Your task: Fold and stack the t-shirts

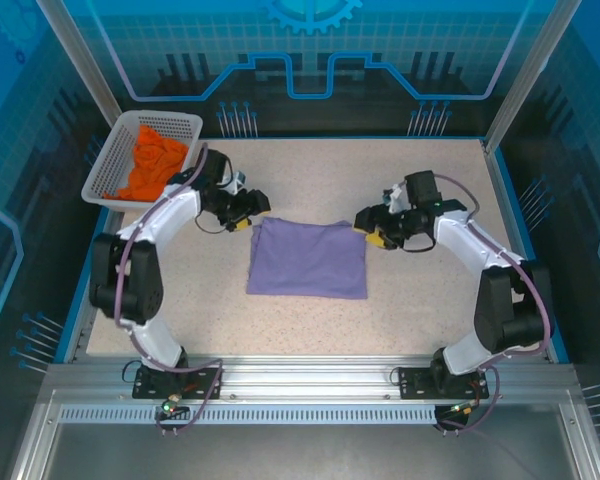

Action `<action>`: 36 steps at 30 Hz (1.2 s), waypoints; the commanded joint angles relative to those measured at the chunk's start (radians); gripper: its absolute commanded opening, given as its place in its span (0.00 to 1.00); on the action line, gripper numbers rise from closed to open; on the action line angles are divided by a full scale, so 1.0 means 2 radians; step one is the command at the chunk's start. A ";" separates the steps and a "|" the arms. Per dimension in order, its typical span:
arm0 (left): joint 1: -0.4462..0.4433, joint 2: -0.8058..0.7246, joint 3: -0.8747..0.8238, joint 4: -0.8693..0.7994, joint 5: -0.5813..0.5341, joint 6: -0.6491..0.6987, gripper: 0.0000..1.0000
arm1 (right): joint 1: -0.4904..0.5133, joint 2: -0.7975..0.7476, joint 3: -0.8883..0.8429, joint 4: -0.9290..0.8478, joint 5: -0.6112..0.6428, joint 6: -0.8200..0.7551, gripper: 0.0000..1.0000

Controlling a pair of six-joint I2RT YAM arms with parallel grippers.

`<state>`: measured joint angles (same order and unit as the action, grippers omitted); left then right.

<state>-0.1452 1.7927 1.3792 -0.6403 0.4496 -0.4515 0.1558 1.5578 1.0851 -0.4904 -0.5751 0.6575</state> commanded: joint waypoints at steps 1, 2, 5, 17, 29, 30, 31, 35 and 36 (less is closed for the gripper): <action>0.008 0.069 0.051 -0.044 -0.002 0.067 0.68 | -0.008 0.051 0.031 -0.003 0.028 -0.045 0.61; 0.009 0.090 0.068 -0.046 0.001 0.073 0.68 | -0.009 0.067 0.044 -0.012 0.040 -0.057 0.61; 0.008 0.128 0.098 -0.043 0.009 0.077 0.67 | -0.010 0.107 0.081 -0.026 0.050 -0.081 0.65; 0.005 0.170 0.111 -0.022 0.018 0.074 0.55 | 0.003 0.204 0.155 -0.084 0.096 -0.122 0.51; -0.002 0.172 0.106 -0.004 0.037 0.066 0.23 | 0.015 0.226 0.183 -0.101 0.077 -0.123 0.08; -0.003 0.170 0.105 -0.002 0.038 0.066 0.19 | 0.015 0.222 0.182 -0.100 0.077 -0.122 0.05; -0.003 0.168 0.103 0.001 0.039 0.066 0.15 | 0.015 0.217 0.181 -0.097 0.076 -0.123 0.02; -0.006 0.135 0.076 0.034 0.044 0.063 0.03 | 0.016 0.198 0.175 -0.086 0.064 -0.123 0.00; -0.006 0.123 0.067 0.045 0.044 0.061 0.02 | 0.016 0.193 0.172 -0.082 0.059 -0.124 0.00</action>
<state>-0.1513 2.1124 1.5551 -0.6033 0.5041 -0.3355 0.1761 2.0010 1.4231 -0.6609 -0.4099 0.4175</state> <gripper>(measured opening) 0.054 0.047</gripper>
